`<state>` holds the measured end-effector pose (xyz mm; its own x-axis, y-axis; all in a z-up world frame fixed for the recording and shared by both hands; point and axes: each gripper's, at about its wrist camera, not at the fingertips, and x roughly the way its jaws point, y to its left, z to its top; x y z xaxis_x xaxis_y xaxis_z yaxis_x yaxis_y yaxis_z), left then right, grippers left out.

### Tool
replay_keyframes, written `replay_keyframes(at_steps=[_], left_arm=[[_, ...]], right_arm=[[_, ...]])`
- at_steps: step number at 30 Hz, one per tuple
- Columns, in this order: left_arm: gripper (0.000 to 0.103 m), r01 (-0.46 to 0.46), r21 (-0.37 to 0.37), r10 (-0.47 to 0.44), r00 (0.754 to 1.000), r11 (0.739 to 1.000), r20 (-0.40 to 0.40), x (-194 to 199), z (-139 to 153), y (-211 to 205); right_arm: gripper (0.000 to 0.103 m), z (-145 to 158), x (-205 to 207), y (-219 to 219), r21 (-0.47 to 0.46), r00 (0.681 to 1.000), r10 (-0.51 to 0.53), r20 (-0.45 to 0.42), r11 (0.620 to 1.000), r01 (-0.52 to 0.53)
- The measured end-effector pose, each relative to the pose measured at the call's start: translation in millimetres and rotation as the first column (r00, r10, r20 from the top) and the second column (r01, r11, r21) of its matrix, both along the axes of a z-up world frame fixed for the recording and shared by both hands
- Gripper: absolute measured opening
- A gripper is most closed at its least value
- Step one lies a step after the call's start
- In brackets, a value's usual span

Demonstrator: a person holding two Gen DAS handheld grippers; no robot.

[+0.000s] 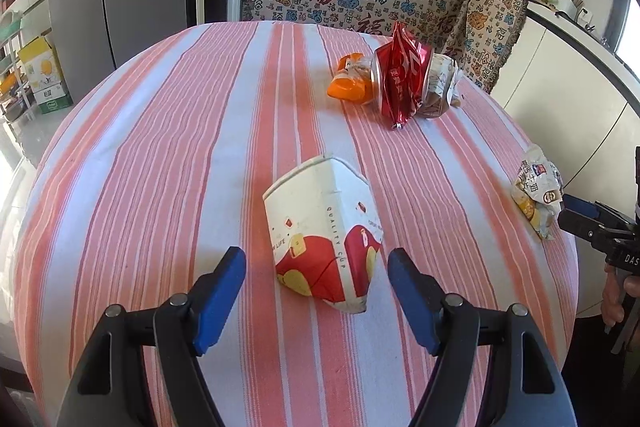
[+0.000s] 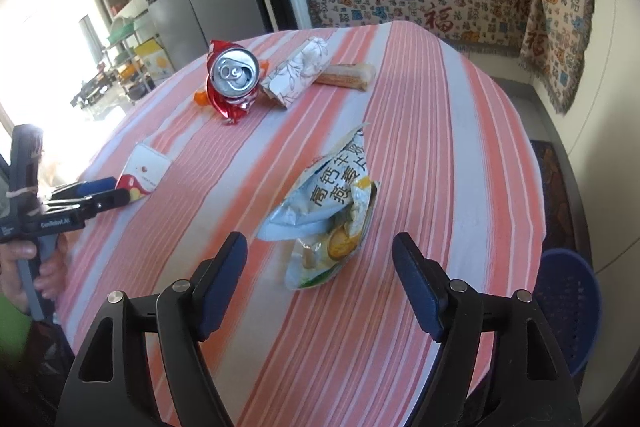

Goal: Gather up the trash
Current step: 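Grasp the blue-and-white snack bag with the right tool while the left tool holds the cup, then carry the paper cup and snack bag over the blue wastebasket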

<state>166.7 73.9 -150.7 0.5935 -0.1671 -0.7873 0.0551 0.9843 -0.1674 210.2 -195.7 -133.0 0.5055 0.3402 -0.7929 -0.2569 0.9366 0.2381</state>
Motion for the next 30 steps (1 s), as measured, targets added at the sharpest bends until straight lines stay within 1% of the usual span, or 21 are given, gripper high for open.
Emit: replay_keyframes(at_steps=[3, 4, 6, 7, 8, 9, 10, 11, 16, 19, 22, 30], left_arm=[[0.075, -0.002, 0.035, 0.003, 0.999, 0.999, -0.041, 10.7, -2.6, -10.6], [0.075, 0.000, 0.057, 0.003, 0.998, 0.998, -0.057, 15.0, -4.7, -15.3], [0.075, 0.001, 0.107, 0.005, 0.998, 0.994, -0.056, 18.6, -6.4, -22.7], [0.074, 0.007, 0.124, -0.001, 0.999, 0.992, -0.051, 19.9, -6.2, -26.3], [0.064, 0.012, 0.129, -0.006, 0.999, 0.992, -0.046, 20.4, -6.1, -27.6], [0.052, 0.021, 0.127, -0.017, 0.999, 0.992, -0.038, 19.9, -5.2, -29.1], [0.043, 0.034, 0.127, -0.030, 0.999, 0.991, -0.032, 19.1, -4.6, -30.4], [0.028, 0.043, 0.130, -0.040, 0.999, 0.991, -0.023, 17.6, -3.8, -31.3], [0.025, 0.087, 0.126, -0.090, 0.996, 0.988, 0.023, 4.9, 3.6, -40.8], [0.025, 0.102, 0.101, -0.108, 0.993, 0.990, 0.049, -0.6, 11.0, -50.1], [0.025, 0.121, 0.060, -0.124, 0.991, 0.991, 0.057, -2.7, 17.9, -60.1], [0.025, 0.164, -0.001, -0.164, 0.985, 0.986, 0.061, 2.4, 32.4, -95.5]], right_arm=[[0.077, -0.2, 11.1, -0.3, 0.007, 0.999, -0.031, -0.027, 0.999, 0.032], [0.077, -0.9, 15.0, 0.4, 0.007, 0.999, -0.033, -0.040, 0.999, 0.033], [0.076, -4.0, 22.6, 3.8, -0.022, 0.998, -0.031, -0.060, 0.999, 0.029], [0.065, -5.9, 26.4, 4.8, -0.037, 0.997, -0.029, -0.069, 0.999, 0.027], [0.055, -7.1, 29.1, 4.1, -0.026, 0.996, -0.024, -0.080, 0.999, 0.022], [0.041, -6.9, 30.4, 2.2, -0.021, 0.996, -0.028, -0.085, 0.999, 0.026], [0.021, -4.2, 30.4, 0.6, -0.024, 0.997, -0.030, -0.078, 0.999, 0.028], [0.013, -1.7, 29.5, -0.5, -0.018, 0.997, -0.026, -0.071, 1.000, 0.024], [0.011, 5.9, 16.1, -7.4, 0.007, 0.998, -0.015, -0.053, 1.000, 0.016], [0.011, 10.6, 10.5, -11.6, 0.041, 0.999, -0.009, -0.048, 0.999, 0.011], [0.011, 16.5, 8.8, -14.9, 0.069, 0.999, -0.011, -0.044, 0.998, 0.014], [0.011, 28.7, 4.2, -38.0, 0.096, 0.999, -0.035, -0.029, 0.995, 0.038]])
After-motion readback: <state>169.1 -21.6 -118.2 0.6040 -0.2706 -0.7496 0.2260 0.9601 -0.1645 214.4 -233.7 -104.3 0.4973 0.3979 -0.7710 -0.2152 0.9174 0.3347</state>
